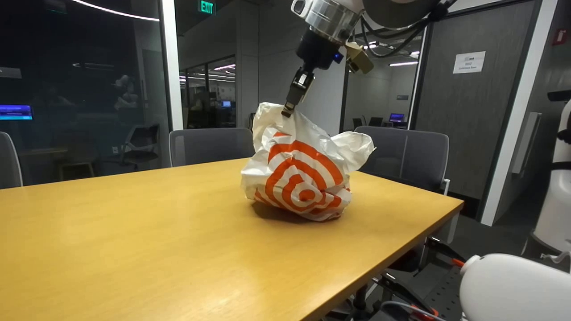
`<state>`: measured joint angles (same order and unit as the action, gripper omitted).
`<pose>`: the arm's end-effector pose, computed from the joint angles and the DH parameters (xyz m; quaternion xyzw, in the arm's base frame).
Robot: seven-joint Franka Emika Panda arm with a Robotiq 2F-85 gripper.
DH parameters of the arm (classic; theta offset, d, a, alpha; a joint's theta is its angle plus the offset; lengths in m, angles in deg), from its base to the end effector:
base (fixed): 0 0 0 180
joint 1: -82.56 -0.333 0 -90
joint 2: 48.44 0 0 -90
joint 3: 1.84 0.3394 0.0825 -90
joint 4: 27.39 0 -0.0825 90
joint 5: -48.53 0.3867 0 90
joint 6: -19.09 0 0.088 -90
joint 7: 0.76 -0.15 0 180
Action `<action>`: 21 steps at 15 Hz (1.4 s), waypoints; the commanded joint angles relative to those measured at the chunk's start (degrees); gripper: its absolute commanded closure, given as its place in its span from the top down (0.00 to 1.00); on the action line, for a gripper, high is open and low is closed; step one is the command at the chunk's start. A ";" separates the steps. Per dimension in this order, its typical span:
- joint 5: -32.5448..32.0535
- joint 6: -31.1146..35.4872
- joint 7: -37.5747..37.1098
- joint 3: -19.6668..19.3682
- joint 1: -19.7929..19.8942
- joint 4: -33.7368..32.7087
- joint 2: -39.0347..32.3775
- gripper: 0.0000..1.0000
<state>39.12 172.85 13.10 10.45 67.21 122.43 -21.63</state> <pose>0.3914 0.2080 0.4428 0.8746 0.3990 0.2659 0.0719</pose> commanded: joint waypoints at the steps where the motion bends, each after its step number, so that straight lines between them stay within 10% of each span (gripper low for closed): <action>1: 0.63 -3.13 0.62 -0.89 -1.29 -0.44 -1.74 0.00; 10: 14.53 -4.24 9.13 -4.68 -8.94 0.00 -9.96 0.00; 11: 15.31 -5.30 8.63 -4.40 -8.80 -0.42 -9.99 0.26; 21: 2.29 -20.53 0.29 0.53 -2.67 -7.48 -3.58 0.94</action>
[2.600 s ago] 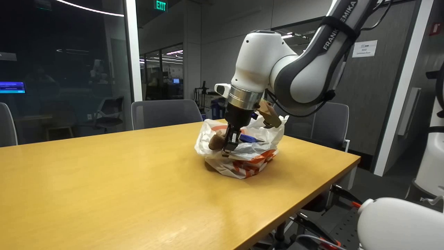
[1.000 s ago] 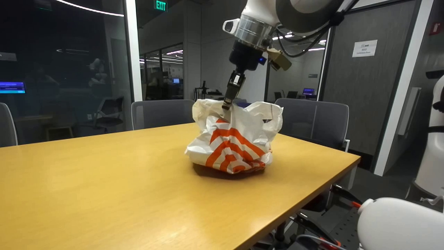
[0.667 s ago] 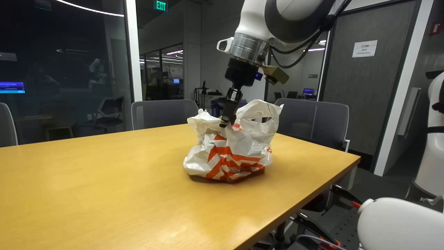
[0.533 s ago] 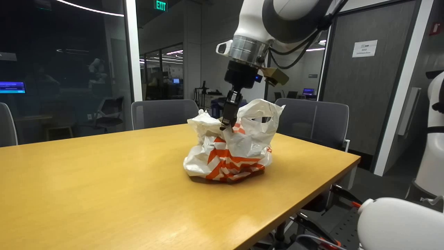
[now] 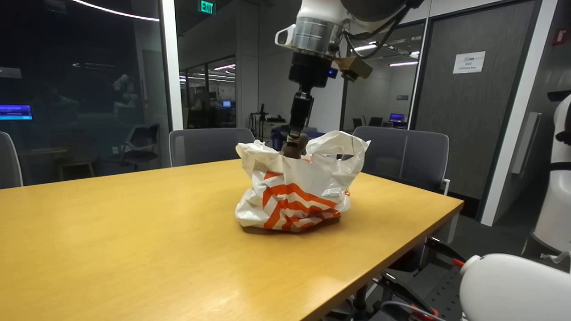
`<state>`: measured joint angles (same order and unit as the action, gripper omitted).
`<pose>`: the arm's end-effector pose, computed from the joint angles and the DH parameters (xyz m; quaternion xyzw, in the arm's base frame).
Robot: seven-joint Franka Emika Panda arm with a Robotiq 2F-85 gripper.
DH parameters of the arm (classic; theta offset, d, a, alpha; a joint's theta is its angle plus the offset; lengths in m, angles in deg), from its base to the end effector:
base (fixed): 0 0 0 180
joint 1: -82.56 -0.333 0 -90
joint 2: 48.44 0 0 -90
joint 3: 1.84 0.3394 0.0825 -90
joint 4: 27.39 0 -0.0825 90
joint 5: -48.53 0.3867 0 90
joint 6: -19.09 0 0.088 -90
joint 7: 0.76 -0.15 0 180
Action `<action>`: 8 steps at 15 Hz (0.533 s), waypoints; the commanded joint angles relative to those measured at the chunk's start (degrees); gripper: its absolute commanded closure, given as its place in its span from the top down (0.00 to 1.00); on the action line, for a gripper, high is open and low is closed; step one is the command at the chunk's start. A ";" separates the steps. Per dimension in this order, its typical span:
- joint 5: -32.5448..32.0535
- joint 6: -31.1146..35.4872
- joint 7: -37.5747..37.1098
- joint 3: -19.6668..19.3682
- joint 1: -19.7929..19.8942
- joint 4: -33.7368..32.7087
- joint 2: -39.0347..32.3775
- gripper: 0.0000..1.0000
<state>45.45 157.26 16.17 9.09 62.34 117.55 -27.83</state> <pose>0.3825 0.2282 0.4025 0.8992 0.4184 0.1223 0.0392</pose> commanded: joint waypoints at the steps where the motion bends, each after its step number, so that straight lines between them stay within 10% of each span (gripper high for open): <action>1: -5.56 -7.20 -3.99 2.34 2.93 -3.55 2.85 0.99; 8: -12.24 -16.75 -7.79 3.90 4.99 -7.53 2.01 1.00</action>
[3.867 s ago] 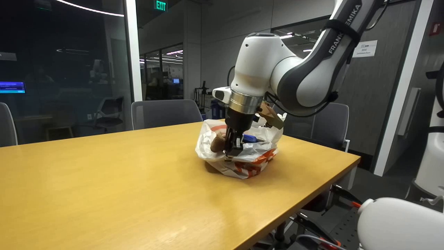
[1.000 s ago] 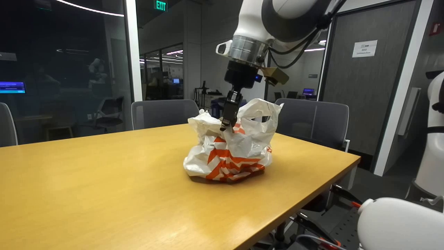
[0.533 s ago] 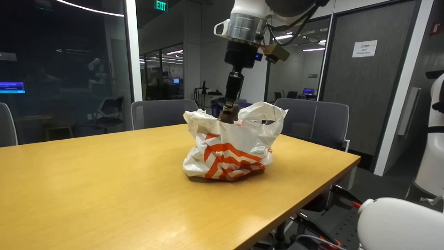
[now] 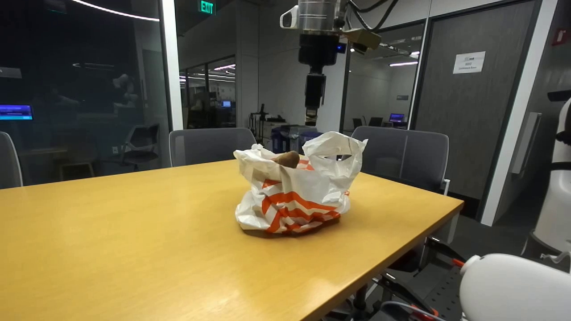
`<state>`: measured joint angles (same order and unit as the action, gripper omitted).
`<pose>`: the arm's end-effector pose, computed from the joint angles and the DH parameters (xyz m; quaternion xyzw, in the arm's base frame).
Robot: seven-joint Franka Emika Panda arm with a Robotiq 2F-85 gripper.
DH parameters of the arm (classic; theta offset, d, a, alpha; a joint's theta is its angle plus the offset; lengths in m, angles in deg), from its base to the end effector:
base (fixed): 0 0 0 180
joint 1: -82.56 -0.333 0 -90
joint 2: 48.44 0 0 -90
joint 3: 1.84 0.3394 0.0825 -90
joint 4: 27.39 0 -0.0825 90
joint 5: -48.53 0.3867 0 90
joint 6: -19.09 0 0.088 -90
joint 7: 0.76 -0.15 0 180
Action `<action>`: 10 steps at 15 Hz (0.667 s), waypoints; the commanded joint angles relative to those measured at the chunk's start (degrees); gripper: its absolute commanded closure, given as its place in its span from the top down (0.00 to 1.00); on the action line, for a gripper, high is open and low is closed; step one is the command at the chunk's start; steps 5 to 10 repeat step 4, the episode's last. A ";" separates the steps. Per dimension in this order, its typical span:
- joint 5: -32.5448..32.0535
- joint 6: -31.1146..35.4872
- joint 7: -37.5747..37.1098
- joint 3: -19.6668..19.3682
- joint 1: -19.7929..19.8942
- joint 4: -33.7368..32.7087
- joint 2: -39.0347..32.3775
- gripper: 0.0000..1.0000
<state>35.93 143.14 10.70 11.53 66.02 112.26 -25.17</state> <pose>0.3832 0.2037 0.4409 0.9061 0.3949 0.0794 0.1293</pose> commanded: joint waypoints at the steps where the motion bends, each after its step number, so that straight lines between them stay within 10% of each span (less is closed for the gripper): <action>1: -0.71 -0.64 -0.47 0.26 0.29 -0.32 -0.10 1.00; 10: -1.59 -1.30 -1.19 0.52 0.51 -0.64 -0.24 1.00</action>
